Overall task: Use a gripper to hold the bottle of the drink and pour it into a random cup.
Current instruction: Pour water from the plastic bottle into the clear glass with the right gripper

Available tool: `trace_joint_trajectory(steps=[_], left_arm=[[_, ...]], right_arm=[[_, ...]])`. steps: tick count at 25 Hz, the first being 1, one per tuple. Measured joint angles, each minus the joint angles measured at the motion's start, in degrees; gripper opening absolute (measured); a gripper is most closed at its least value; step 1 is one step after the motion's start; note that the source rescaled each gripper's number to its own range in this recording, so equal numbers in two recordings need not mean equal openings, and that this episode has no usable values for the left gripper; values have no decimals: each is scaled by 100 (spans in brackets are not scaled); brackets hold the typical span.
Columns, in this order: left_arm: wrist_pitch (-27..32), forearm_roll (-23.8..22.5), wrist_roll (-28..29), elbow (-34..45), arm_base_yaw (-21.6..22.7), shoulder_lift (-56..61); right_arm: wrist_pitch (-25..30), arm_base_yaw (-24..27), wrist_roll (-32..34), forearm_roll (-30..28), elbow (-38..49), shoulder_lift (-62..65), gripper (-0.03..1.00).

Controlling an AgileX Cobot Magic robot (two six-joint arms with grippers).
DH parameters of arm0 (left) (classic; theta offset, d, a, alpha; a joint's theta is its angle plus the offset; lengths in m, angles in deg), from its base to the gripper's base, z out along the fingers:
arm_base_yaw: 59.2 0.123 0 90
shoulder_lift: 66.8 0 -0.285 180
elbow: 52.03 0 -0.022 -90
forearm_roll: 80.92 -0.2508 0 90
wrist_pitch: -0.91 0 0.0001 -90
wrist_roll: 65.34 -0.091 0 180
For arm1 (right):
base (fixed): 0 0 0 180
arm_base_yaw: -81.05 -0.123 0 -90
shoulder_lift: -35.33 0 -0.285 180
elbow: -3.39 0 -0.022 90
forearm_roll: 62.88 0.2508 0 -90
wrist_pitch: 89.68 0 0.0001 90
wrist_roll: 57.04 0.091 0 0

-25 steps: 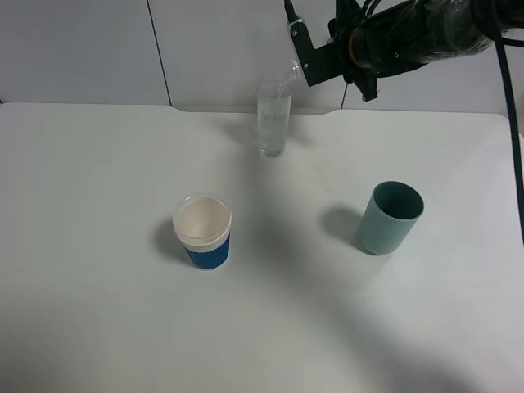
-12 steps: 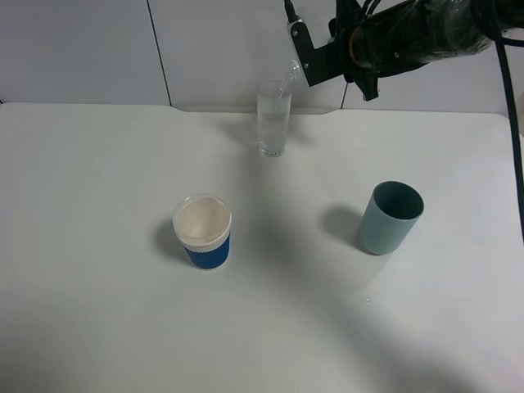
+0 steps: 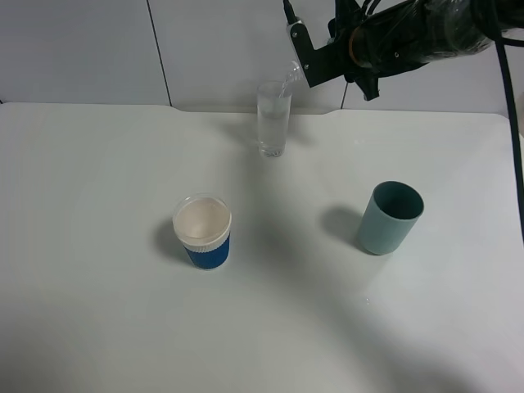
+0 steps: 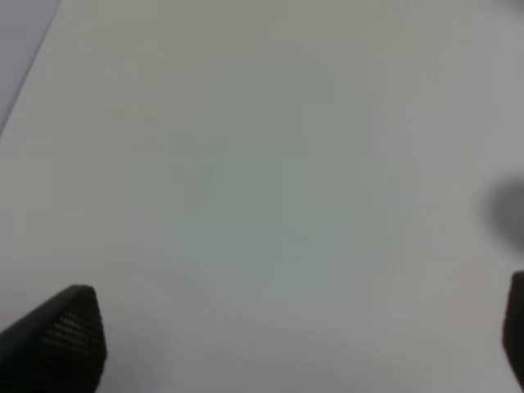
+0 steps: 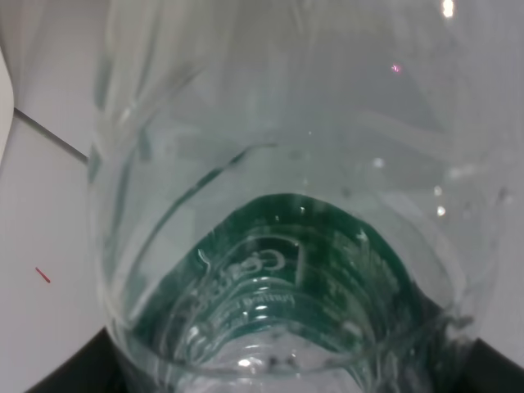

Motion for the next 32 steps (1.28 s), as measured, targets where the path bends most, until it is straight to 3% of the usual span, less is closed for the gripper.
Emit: trace_joint_trajectory(steps=[32], left_arm=[[0,0,0,0,0,0]], right_arm=[[40,-23,-316,0,0,36,0]])
